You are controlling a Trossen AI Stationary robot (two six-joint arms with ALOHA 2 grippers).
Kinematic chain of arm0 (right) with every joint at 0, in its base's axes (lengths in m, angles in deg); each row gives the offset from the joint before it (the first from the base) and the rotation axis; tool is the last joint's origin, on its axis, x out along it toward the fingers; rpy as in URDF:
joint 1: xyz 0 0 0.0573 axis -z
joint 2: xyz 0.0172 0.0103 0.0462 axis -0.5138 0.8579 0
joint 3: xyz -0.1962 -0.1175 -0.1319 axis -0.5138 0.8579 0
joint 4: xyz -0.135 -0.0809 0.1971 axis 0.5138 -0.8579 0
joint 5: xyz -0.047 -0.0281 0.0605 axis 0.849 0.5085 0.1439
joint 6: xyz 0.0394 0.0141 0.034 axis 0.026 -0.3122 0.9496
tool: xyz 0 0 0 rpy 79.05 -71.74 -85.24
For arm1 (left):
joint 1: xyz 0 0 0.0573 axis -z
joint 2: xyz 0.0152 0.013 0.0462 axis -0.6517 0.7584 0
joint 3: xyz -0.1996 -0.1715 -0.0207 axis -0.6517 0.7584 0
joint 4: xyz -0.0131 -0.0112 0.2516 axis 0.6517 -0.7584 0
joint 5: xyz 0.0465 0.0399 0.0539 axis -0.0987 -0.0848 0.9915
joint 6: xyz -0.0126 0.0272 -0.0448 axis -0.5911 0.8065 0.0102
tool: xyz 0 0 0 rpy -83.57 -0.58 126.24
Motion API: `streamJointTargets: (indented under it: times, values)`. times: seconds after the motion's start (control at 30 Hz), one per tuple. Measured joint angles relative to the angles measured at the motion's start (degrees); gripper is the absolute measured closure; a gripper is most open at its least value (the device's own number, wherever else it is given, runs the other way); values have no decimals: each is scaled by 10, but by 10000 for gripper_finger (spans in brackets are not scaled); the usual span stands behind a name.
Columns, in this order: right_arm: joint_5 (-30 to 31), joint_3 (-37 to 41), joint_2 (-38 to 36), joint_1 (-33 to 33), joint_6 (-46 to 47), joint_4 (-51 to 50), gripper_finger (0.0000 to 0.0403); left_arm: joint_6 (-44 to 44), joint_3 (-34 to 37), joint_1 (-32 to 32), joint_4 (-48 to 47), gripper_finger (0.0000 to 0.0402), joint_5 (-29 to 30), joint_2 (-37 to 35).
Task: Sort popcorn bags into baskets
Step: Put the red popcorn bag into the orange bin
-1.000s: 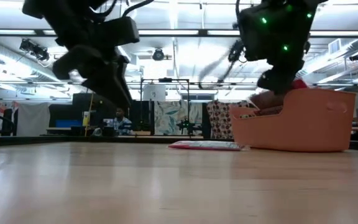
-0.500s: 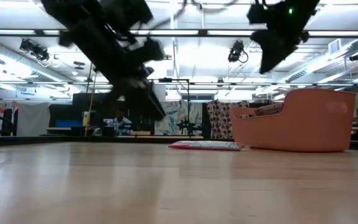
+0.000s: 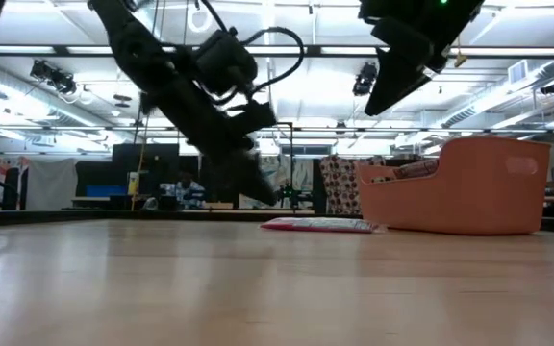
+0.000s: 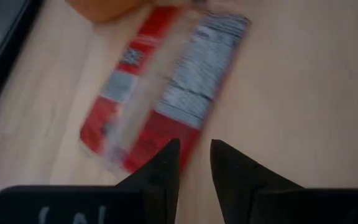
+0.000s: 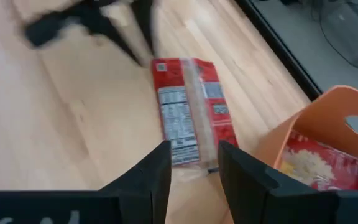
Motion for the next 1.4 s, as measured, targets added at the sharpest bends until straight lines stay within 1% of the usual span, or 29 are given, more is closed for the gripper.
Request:
streamJointTargets:
  times: [0.07,0.13,0.27,0.33,0.4,0.47,0.57,0.6,0.77,0.93,1.03,1.13,1.27,1.33,1.4]
  values:
    - [-1,0,5,-6,0,12,266,-8,-1,-17,23,308,-9,10]
    - [-1,0,6,-11,0,16,266,-24,-16,-31,50,308,-20,34]
    - [1,0,2,-20,-5,38,266,-49,-54,-48,38,308,-23,79]
    - [2,-1,2,-21,-15,53,266,-52,-73,-52,4,308,-23,94]
    - [0,0,3,-23,-18,47,266,-52,-101,-52,-20,308,-23,113]
    - [-2,0,5,-23,-15,50,266,-52,-117,-52,-91,308,-22,108]
    - [-13,0,6,-27,-8,36,266,-57,-123,-45,-161,308,-33,97]
    - [-24,-1,9,-27,-8,40,266,-67,-122,-41,-194,308,-41,90]
    - [-87,0,28,-33,-27,52,266,-95,-121,-6,-297,308,-77,68]
    - [-124,0,68,-47,-29,73,266,-113,-122,57,-364,308,-91,60]
    - [-126,0,104,-58,-68,105,266,-114,-121,96,-393,308,-92,54]
    - [-117,0,144,-75,-139,139,266,-115,-119,122,-392,308,-92,46]
    - [-104,0,188,-93,-228,182,265,-116,-118,138,-384,308,-93,42]
    - [-103,-2,204,-101,-254,189,263,-121,-118,140,-383,308,-93,41]
    - [-89,-11,220,-110,-266,191,259,-123,-118,140,-383,308,-93,41]
